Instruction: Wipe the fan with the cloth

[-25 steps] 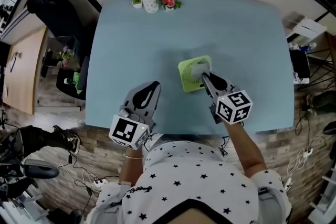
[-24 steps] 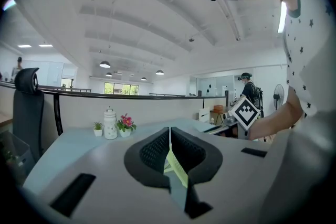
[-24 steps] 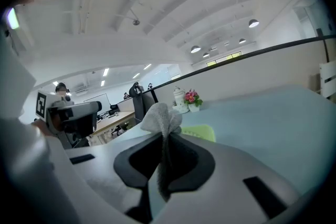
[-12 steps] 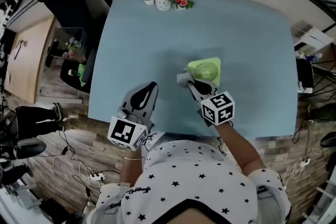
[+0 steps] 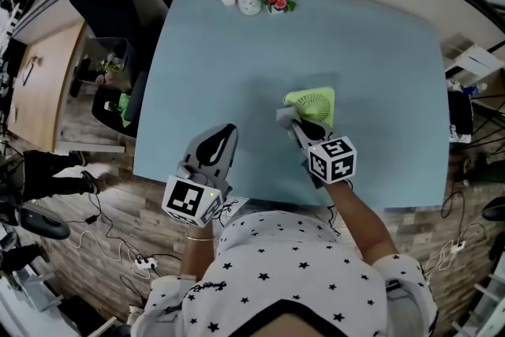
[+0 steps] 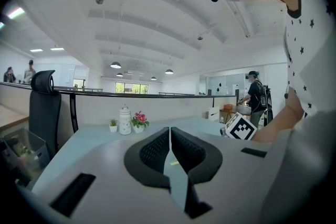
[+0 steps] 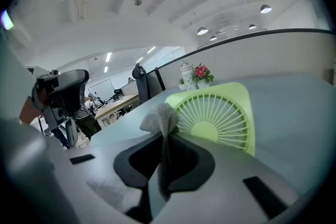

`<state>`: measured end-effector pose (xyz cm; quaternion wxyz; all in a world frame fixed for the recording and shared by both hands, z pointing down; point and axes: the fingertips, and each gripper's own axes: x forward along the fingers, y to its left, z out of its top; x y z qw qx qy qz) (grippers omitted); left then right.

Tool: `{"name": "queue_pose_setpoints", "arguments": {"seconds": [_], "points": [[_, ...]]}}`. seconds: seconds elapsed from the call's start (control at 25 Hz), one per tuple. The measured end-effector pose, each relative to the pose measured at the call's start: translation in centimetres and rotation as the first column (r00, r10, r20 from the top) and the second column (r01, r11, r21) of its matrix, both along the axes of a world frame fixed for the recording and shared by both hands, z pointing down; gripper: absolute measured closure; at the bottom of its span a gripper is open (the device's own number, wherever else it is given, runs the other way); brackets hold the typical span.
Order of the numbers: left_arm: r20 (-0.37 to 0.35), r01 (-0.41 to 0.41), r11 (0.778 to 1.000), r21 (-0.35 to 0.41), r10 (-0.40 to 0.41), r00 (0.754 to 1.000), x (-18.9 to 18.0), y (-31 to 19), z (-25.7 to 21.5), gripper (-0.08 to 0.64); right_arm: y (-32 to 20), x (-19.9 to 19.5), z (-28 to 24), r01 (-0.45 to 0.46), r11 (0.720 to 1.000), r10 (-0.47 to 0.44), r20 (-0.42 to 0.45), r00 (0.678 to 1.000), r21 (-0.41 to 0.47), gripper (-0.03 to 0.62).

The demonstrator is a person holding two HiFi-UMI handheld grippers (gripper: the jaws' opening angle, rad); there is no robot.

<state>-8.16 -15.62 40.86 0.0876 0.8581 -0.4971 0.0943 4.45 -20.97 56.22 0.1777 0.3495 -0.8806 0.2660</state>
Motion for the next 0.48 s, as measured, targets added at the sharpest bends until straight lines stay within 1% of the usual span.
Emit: {"name": "queue_pose_setpoints", "arguments": {"seconds": [0.48], "points": [[0.000,-0.068,0.998,-0.004,0.068,0.998,2.2,-1.4,0.3,0.526,-1.3,3.9,0.0,-0.089,0.996,0.090,-0.017,0.996,0.006,0.565]]}}
